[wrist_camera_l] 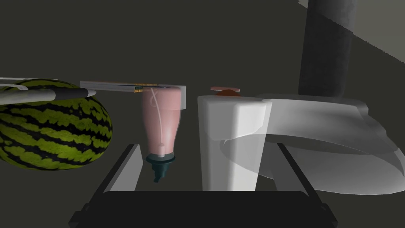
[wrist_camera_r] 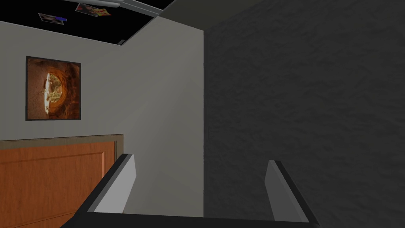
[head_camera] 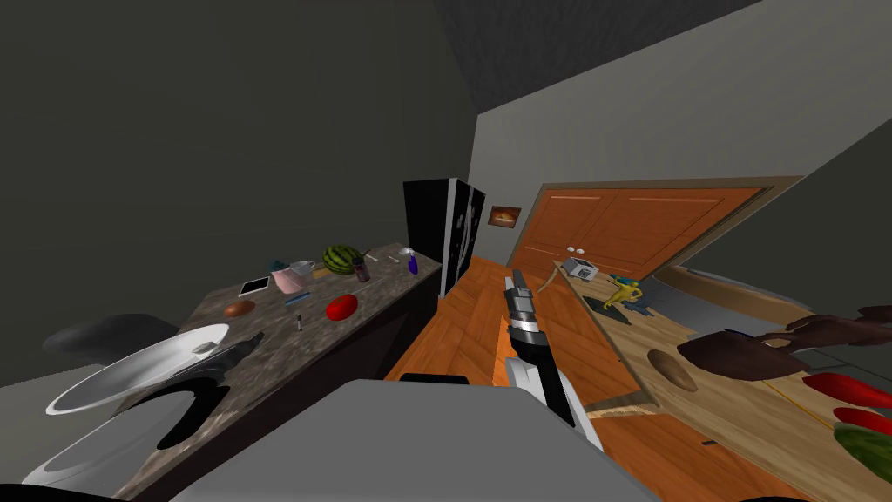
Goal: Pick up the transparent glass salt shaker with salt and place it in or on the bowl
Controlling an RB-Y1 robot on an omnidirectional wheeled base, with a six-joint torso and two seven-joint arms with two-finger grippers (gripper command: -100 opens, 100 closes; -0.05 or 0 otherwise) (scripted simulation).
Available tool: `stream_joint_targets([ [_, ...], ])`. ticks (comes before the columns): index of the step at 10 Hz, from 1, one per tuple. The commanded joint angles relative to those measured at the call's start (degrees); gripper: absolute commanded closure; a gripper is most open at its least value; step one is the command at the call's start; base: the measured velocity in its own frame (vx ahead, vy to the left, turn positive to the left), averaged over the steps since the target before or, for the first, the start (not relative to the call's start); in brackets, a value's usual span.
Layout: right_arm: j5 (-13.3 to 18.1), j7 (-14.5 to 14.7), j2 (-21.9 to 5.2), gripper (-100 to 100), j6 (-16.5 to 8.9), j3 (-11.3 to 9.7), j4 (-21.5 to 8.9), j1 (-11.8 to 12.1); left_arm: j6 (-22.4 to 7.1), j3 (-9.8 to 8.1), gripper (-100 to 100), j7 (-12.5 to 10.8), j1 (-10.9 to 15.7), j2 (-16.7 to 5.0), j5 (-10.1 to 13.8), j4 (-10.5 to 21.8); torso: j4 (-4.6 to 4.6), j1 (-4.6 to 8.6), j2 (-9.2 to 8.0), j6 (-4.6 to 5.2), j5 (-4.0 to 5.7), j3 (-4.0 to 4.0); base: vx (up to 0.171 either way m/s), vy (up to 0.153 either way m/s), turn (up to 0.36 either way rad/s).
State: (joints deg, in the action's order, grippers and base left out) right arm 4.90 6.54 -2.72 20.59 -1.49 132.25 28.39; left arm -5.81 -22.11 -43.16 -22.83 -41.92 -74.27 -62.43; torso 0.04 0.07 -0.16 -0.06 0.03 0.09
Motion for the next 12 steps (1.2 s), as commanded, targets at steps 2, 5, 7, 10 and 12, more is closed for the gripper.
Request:
stream_joint_targets([
  [2,0.0,0.0,0.0,0,0.0,0.0,0.0,0.0,0.3,-0.23,-100,-4.4,0.2,0.0,-2.6,0.5,0.00,-0.03,0.02,-0.01,-0.01,-0.01,-0.013,-0.010,0.016],
  [5,0.0,0.0,0.0,0,0.0,0.0,0.0,0.0,0.3,-0.29,100,-3.6,0.1,0.1,-2.4,0.5,-0.01,-0.08,0.11,0.06,-0.03,-0.05,0.000,0.000,0.000],
  [7,0.0,0.0,0.0,0,0.0,0.0,0.0,0.0,0.3,-0.25,100,-3.6,0.2,0.1,-2.4,0.5,-0.01,-0.10,0.12,0.00,-0.04,-0.06,0.000,0.000,-0.005],
  [10,0.0,0.0,0.0,0,0.0,0.0,0.0,0.0,-0.3,0.43,100,-0.7,-0.2,1.0,0.4,-2.3,-0.02,-0.10,0.10,0.00,-0.03,-0.05,0.014,0.010,0.074],
  [12,0.0,0.0,0.0,0,0.0,0.0,0.0,0.0,-0.3,0.43,100,2.1,-0.2,1.0,2.7,-2.3,-0.02,-0.22,0.22,-0.03,-0.06,-0.11,0.035,0.027,0.057],
])
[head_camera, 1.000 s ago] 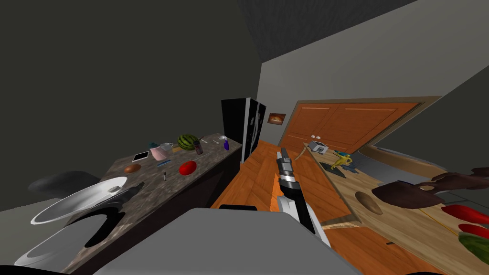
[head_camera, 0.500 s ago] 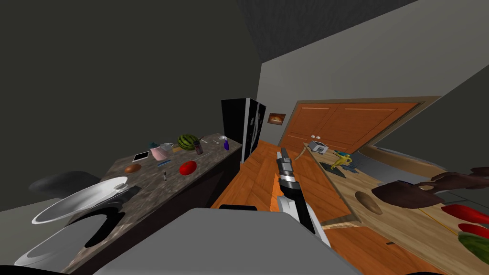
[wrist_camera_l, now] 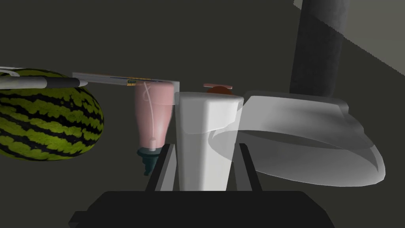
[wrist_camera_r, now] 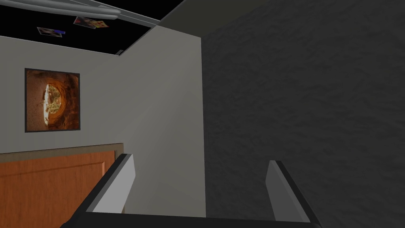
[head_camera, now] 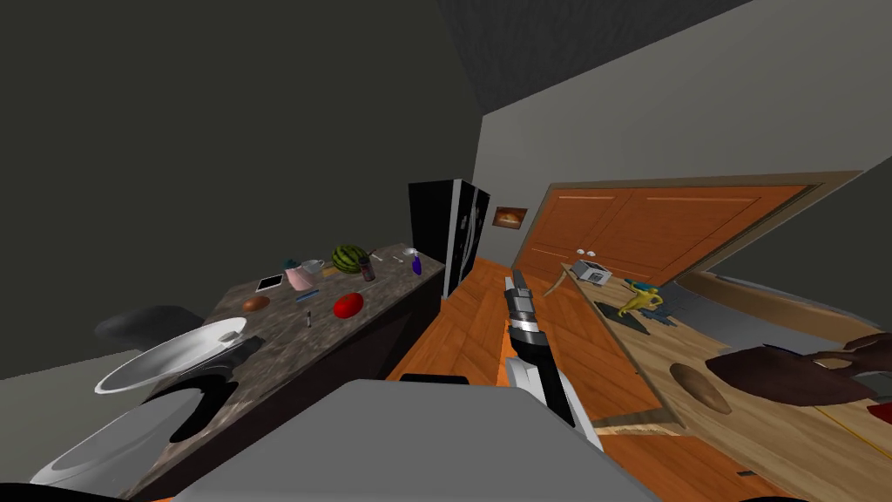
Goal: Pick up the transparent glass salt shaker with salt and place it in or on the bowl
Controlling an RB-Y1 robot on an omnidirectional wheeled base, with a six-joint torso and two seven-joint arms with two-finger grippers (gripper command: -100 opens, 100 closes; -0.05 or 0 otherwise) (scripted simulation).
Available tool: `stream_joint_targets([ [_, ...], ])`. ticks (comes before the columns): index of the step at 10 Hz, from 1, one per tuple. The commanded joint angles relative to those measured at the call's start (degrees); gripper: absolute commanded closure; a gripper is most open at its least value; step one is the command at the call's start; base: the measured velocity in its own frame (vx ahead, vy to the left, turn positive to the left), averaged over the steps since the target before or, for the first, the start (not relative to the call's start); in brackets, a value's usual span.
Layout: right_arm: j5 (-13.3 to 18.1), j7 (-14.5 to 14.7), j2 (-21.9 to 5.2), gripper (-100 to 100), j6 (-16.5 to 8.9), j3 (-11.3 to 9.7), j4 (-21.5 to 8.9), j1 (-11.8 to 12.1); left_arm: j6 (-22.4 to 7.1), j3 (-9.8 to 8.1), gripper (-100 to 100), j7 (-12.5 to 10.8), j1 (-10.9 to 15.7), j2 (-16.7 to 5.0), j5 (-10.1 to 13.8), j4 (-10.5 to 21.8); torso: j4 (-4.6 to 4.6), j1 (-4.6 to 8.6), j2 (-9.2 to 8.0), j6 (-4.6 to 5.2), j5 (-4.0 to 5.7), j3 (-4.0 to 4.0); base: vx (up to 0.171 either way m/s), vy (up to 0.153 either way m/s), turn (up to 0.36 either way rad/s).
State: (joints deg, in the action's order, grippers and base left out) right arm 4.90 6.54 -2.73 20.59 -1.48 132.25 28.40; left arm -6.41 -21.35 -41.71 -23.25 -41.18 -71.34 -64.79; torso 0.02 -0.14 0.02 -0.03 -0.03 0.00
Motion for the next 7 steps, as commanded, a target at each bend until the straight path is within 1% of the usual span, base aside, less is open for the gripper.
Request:
stream_joint_targets([
  [1,0.0,0.0,0.0,0,0.0,0.0,0.0,0.0,-0.2,0.33,100,2.9,-0.3,1.2,2.9,-2.8,0.00,0.00,0.00,0.00,0.00,0.00,0.032,0.040,0.202],
  [2,0.0,0.0,0.0,0,0.0,0.0,0.0,0.0,-0.2,0.33,100,4.2,-0.3,1.2,3.7,-2.8,0.00,-0.04,0.00,-0.14,0.00,0.01,0.037,0.028,0.113],
  [3,0.0,0.0,0.0,0,0.0,0.0,0.0,0.0,-0.2,0.33,100,5.8,-0.3,1.2,5.0,-2.8,0.01,-0.03,0.00,-0.04,-0.02,0.01,0.016,0.009,-0.020],
  [4,0.0,0.0,0.0,0,0.0,0.0,0.0,0.0,-0.2,0.33,100,7.2,-0.3,1.2,5.1,-2.8,0.02,0.04,-0.03,0.00,-0.01,0.02,0.001,0.000,-0.022],
  [5,0.0,0.0,0.0,0,0.0,0.0,0.0,0.0,-0.7,0.99,100,8.9,-0.7,2.1,7.4,-5.5,0.02,0.08,-0.07,0.00,0.01,0.04,0.032,0.027,0.202],
  [6,0.0,0.0,0.0,0,0.0,0.0,0.0,0.0,-0.7,0.99,100,10.5,-0.7,2.1,7.0,-5.7,0.01,0.01,-0.01,-0.10,-0.01,0.01,0.040,0.025,0.146],
  [7,0.0,0.0,0.0,0,0.0,0.0,0.0,0.0,-0.7,0.99,100,12.1,-0.7,2.1,7.7,-5.7,0.00,-0.01,0.01,-0.04,0.00,0.00,0.018,0.011,-0.004],
])
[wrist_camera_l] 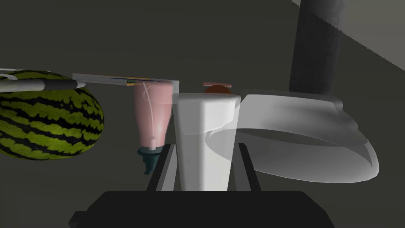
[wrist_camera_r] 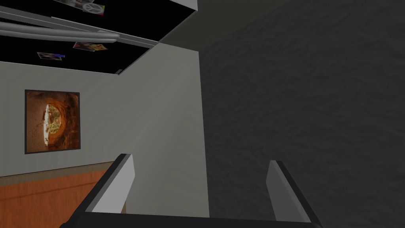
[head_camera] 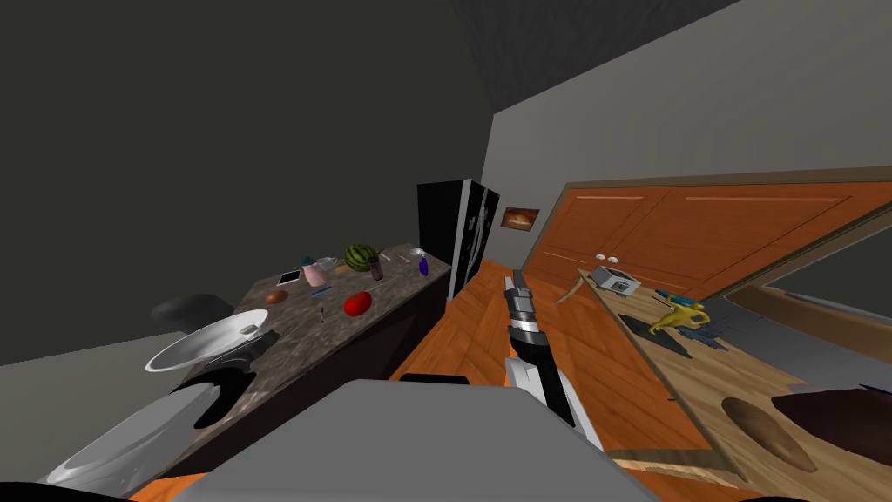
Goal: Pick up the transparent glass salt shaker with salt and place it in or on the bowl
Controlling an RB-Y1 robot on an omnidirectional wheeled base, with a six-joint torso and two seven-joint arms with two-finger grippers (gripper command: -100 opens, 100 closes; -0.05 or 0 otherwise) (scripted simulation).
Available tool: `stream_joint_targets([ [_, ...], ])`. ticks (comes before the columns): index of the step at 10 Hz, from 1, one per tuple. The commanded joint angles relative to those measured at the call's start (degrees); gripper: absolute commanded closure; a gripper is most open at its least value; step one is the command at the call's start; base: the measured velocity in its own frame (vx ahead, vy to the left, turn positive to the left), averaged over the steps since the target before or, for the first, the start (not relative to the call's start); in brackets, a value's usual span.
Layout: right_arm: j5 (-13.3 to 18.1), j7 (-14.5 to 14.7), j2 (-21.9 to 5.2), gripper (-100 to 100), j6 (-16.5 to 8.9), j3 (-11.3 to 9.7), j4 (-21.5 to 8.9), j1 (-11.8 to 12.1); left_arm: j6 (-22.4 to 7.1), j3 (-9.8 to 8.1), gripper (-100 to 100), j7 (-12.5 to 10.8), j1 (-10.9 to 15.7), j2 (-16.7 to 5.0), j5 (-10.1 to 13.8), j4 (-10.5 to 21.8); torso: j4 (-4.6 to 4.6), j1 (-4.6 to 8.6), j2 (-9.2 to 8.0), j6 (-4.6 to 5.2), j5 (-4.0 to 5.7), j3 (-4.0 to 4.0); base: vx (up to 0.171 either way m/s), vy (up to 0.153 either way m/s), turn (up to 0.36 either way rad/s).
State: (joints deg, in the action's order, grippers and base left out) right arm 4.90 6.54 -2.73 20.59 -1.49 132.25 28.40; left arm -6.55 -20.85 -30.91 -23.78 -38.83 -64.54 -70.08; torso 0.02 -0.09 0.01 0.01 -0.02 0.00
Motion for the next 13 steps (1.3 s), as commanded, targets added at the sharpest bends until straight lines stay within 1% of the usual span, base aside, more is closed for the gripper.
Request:
stream_joint_targets([
  [1,0.0,0.0,0.0,0,0.0,0.0,0.0,0.0,-0.6,0.49,100,2.9,-0.2,-0.3,2.9,-0.4,0.00,0.00,0.00,0.00,0.00,0.00,0.002,0.003,-0.035],
  [2,0.0,0.0,0.0,0,0.0,0.0,0.0,0.0,-0.6,0.49,100,2.9,-0.2,-0.3,3.7,-0.4,0.00,0.04,-0.03,0.00,0.02,0.01,0.000,0.000,0.000],
  [3,0.0,0.0,0.0,0,0.0,0.0,0.0,0.0,-1.1,1.15,100,5.4,-0.6,0.7,5.8,-3.2,0.00,0.05,-0.06,-0.03,0.02,0.03,0.033,0.022,0.233],
  [4,0.0,0.0,0.0,0,0.0,0.0,0.0,0.0,-1.1,1.15,100,6.8,-0.6,0.7,6.7,-3.2,0.00,0.00,-0.01,-0.15,0.02,0.01,0.043,0.017,0.123],
  [5,0.0,0.0,0.0,0,0.0,0.0,0.0,0.0,-1.1,1.15,100,8.5,-0.6,0.7,8.4,-3.2,-0.01,0.00,0.03,-0.04,0.01,-0.01,0.019,0.011,-0.020],
  [6,0.0,0.0,0.0,0,0.0,0.0,0.0,0.0,-1.1,1.15,100,9.4,-0.6,0.7,9.0,-3.2,-0.01,0.02,0.02,0.01,0.02,-0.01,0.003,0.009,-0.022],
  [7,0.0,0.0,0.0,0,0.0,0.0,0.0,0.0,-1.6,1.82,100,11.4,-1.1,1.6,11.1,-6.0,-0.01,0.04,-0.02,0.00,0.03,0.00,0.035,0.033,0.205],
  [8,0.0,0.0,0.0,0,0.0,0.0,0.0,0.0,-1.6,1.82,100,13.0,-1.1,1.6,12.2,-6.1,-0.02,-0.02,0.03,-0.11,0.01,-0.02,0.045,0.025,0.140],
  [9,0.0,0.0,0.0,0,0.0,0.0,0.0,0.0,-1.6,1.82,100,14.7,-1.1,1.6,13.7,-6.1,-0.02,-0.03,0.07,-0.03,0.01,-0.04,0.018,0.010,-0.010],
  [10,0.0,0.0,0.0,0,0.0,0.0,0.0,0.0,-1.6,1.82,100,16.0,-1.1,1.6,14.4,-6.1,-0.02,0.01,0.05,0.03,0.01,-0.03,0.001,0.002,-0.027],
  [11,0.0,0.0,0.0,0,0.0,0.0,0.0,0.0,-2.1,2.48,100,17.8,-1.5,2.5,16.6,-8.8,-0.02,0.05,0.00,0.02,0.03,-0.01,0.029,0.023,0.212],
  [12,0.0,0.0,0.0,0,0.0,0.0,0.0,0.0,-2.1,2.48,100,19.4,-1.5,2.5,17.9,-8.9,-0.02,0.02,0.02,-0.11,0.04,-0.02,0.043,0.022,0.143],
  [13,0.0,0.0,0.0,0,0.0,0.0,0.0,0.0,-2.1,2.48,100,21.1,-1.5,2.5,19.5,-8.9,-0.02,0.00,0.05,-0.03,0.03,-0.03,0.021,0.010,-0.013],
])
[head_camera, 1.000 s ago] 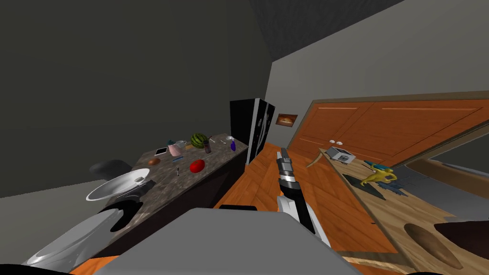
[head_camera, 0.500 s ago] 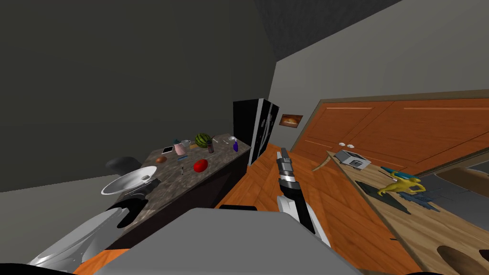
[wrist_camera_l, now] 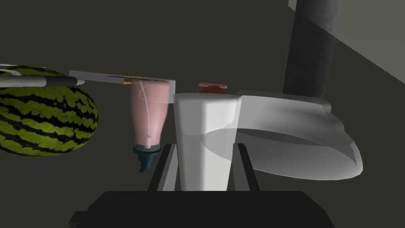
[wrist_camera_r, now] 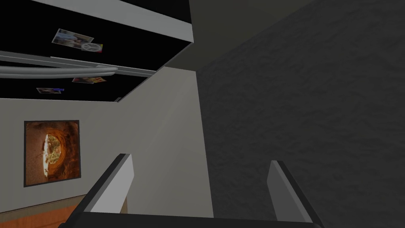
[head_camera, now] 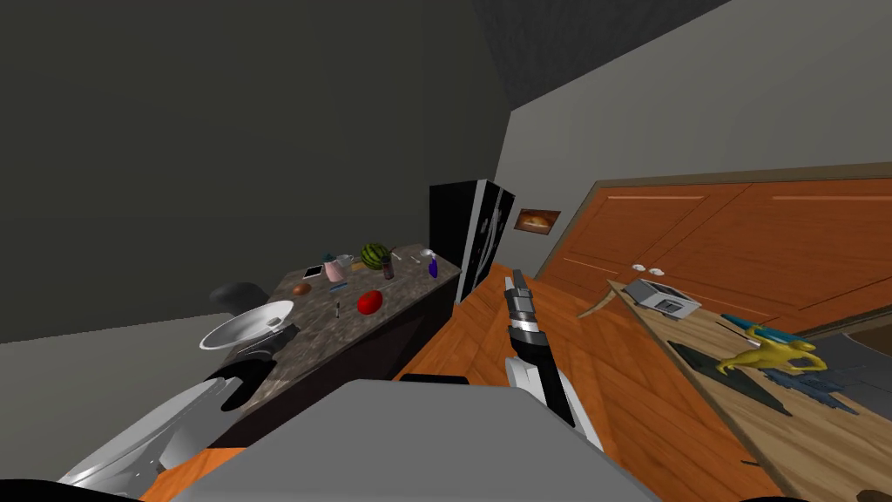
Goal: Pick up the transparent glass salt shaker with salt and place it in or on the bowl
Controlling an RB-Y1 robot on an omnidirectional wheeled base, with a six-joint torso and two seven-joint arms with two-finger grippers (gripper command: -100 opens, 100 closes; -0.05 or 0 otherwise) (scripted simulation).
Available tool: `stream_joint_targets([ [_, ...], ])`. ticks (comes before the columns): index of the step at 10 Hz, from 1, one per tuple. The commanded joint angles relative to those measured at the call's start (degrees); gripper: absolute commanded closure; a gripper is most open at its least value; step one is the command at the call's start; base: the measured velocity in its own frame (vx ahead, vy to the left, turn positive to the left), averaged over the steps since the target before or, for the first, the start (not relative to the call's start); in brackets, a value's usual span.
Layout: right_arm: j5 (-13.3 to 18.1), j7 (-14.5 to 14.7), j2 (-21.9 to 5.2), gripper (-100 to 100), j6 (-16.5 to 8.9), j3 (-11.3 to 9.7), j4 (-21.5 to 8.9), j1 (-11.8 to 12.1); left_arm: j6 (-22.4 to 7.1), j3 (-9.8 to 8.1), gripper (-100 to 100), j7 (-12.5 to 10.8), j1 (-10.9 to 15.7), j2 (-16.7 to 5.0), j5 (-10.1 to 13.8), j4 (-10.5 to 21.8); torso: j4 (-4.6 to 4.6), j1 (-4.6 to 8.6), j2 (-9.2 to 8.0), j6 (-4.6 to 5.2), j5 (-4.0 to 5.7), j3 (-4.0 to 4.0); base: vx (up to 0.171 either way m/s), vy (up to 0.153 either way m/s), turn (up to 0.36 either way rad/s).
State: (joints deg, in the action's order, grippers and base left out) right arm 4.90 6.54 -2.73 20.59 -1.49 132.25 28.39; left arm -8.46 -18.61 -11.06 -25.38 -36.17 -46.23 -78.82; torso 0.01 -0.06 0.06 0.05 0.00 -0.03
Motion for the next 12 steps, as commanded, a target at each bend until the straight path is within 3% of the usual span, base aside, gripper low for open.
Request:
stream_joint_targets([
  [1,0.0,0.0,0.0,0,0.0,0.0,0.0,0.0,-0.2,0.24,100,2.6,0.1,-0.1,1.4,-0.2,0.00,0.00,0.00,0.00,0.00,0.00,0.004,0.003,-0.031],
  [2,0.0,0.0,0.0,0,0.0,0.0,0.0,0.0,-0.8,0.90,100,4.4,-0.4,0.8,3.8,-3.0,0.00,0.03,-0.04,-0.01,0.02,0.02,0.037,0.024,0.201],
  [4,0.0,0.0,0.0,0,0.0,0.0,0.0,0.0,-0.8,0.90,100,7.7,-0.4,0.8,6.7,-3.0,-0.01,-0.01,0.02,-0.07,0.01,-0.01,0.032,0.016,0.066],
  [5,0.0,0.0,0.0,0,0.0,0.0,0.0,0.0,-0.8,0.90,100,9.2,-0.4,0.8,6.7,-3.0,0.00,0.01,-0.01,-0.01,0.01,0.01,0.002,0.002,-0.023],
  [6,0.0,0.0,0.0,0,0.0,0.0,0.0,0.0,-1.3,1.56,100,10.9,-0.8,1.7,9.3,-5.8,0.01,0.04,-0.06,-0.01,0.03,0.03,0.034,0.024,0.171],
  [7,0.0,0.0,0.0,0,0.0,0.0,0.0,0.0,-1.3,1.56,100,12.5,-0.8,1.7,10.9,-5.9,0.01,0.02,-0.01,-0.10,0.04,0.01,0.044,0.023,0.148],
  [9,0.0,0.0,0.0,0,0.0,0.0,0.0,0.0,-1.3,1.56,100,15.7,-0.8,1.7,12.1,-5.9,0.01,0.02,-0.02,-0.02,0.02,0.01,0.011,0.004,-0.005],
  [10,0.0,0.0,0.0,0,0.0,0.0,0.0,0.0,-1.8,2.22,100,17.4,-1.3,2.7,14.7,-8.6,0.01,0.06,-0.07,-0.01,0.04,0.04,0.029,0.019,0.217],
  [12,0.0,0.0,0.0,0,0.0,0.0,0.0,0.0,-1.8,2.22,100,20.8,-1.3,2.7,17.4,-8.7,0.01,0.02,0.00,-0.05,0.03,0.01,0.034,0.011,0.050],
])
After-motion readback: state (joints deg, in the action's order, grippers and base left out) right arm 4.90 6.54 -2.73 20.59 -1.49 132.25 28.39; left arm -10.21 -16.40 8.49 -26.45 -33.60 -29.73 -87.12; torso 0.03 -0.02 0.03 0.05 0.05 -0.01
